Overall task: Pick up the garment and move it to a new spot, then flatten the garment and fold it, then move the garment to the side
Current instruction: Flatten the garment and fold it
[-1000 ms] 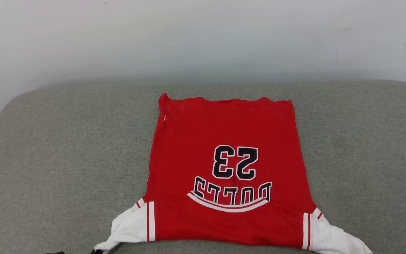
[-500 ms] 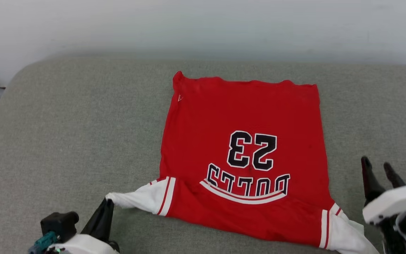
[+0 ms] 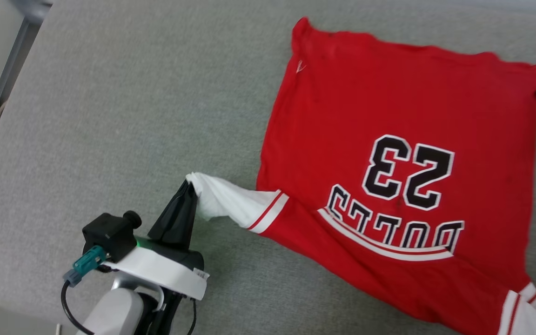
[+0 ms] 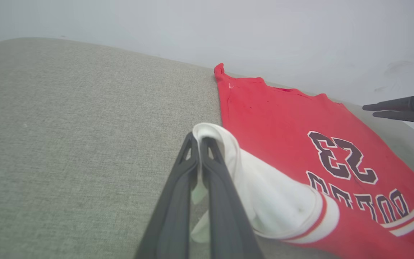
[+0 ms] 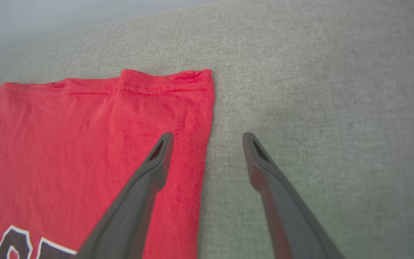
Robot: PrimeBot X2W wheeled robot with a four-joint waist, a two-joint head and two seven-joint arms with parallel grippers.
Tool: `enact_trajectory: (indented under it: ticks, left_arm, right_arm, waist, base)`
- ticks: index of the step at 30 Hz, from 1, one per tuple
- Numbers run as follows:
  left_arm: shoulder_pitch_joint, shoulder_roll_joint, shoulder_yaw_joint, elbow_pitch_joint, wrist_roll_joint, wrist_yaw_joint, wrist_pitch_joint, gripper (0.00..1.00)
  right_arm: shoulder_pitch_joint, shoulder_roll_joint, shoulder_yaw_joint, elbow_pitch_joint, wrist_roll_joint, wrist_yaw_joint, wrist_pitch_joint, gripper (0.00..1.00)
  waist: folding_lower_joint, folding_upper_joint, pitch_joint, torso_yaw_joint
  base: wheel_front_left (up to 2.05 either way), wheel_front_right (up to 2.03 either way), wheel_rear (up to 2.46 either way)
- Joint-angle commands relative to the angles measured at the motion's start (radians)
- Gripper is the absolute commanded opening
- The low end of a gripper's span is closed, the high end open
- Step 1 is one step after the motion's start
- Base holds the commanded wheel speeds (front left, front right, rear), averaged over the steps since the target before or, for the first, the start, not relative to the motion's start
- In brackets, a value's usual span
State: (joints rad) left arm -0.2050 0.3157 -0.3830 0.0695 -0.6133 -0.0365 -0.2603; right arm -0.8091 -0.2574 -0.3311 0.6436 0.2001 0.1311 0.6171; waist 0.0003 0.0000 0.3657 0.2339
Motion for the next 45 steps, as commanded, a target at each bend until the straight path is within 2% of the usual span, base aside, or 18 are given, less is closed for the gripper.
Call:
enact_trajectory:
  ticks: [1, 7, 10, 15, 16, 17, 18, 23, 32, 40, 45]
  left_arm:
    - [-0.028, -0.017, 0.007, -0.001, 0.014, -0.016, -0.006, 0.0]
    - [-0.059, -0.064, 0.028, -0.003, 0.048, -0.057, -0.006, 0.0]
    - [-0.065, -0.081, 0.039, -0.005, 0.062, -0.069, -0.006, 0.0]
    - [-0.059, -0.1, 0.06, 0.005, 0.082, -0.082, -0.006, 0.0]
    - [-0.057, -0.103, 0.064, 0.007, 0.084, -0.084, -0.006, 0.0]
    - [-0.054, -0.103, 0.065, 0.014, 0.09, -0.084, -0.006, 0.0]
    - [-0.052, -0.106, 0.067, 0.017, 0.095, -0.085, -0.006, 0.0]
    - [-0.044, -0.117, 0.079, 0.038, 0.099, -0.091, -0.006, 0.0]
    - [0.004, -0.103, 0.102, 0.085, 0.103, -0.092, -0.005, 0.0]
    - [0.062, -0.089, 0.136, 0.123, 0.096, -0.08, -0.005, 0.0]
    - [0.104, -0.074, 0.155, 0.152, 0.082, -0.068, 0.001, 0.0]
  right_arm:
    - [-0.055, -0.015, -0.011, 0.009, -0.028, -0.001, 0.03, 1.0]
    - [-0.165, -0.027, -0.031, 0.032, -0.119, -0.001, 0.092, 1.0]
    - [-0.172, -0.027, -0.045, 0.062, -0.165, -0.001, 0.121, 1.0]
    - [-0.113, 0.003, -0.073, 0.169, -0.208, -0.001, 0.31, 1.0]
    - [-0.099, 0.013, -0.082, 0.186, -0.217, -0.001, 0.36, 0.65]
    - [-0.087, 0.021, -0.095, 0.198, -0.225, -0.002, 0.403, 0.05]
    - [-0.083, 0.03, -0.105, 0.196, -0.231, -0.002, 0.426, 0.0]
    - [-0.099, 0.028, -0.108, 0.117, -0.236, -0.001, 0.432, 0.0]
    - [-0.108, -0.069, -0.047, -0.091, -0.159, -0.001, 0.394, 0.0]
    - [0.109, -0.109, 0.009, -0.318, -0.021, -0.001, 0.402, 0.0]
    - [0.339, -0.083, -0.033, -0.5, 0.064, -0.001, 0.407, 0.0]
  waist:
    - [-0.0003, 0.0, 0.068, 0.061]
    - [-0.0003, 0.0, 0.128, 0.094]
    - [-0.0003, 0.0, 0.143, 0.102]
    - [-0.0003, 0.0, 0.149, 0.101]
    - [-0.0003, 0.0, 0.149, 0.1]
    - [-0.0003, 0.0, 0.148, 0.099]
    - [-0.0003, 0.0, 0.147, 0.097]
    - [-0.0003, 0.0, 0.129, 0.09]
    - [-0.0003, 0.0, 0.013, 0.05]
    - [-0.0003, 0.0, -0.098, -0.017]
    - [-0.0003, 0.0, -0.161, -0.068]
  base:
    - [0.0, 0.0, 0.0]
    - [0.0, 0.0, 0.0]
    - [0.0, 0.0, 0.0]
    - [0.0, 0.0, 0.0]
    - [0.0, 0.0, 0.0]
    - [0.0, 0.0, 0.0]
    - [0.0, 0.0, 0.0]
    - [0.0, 0.0, 0.0]
    - [0.0, 0.0, 0.0]
    - [0.0, 0.0, 0.0]
    - [0.0, 0.0, 0.0]
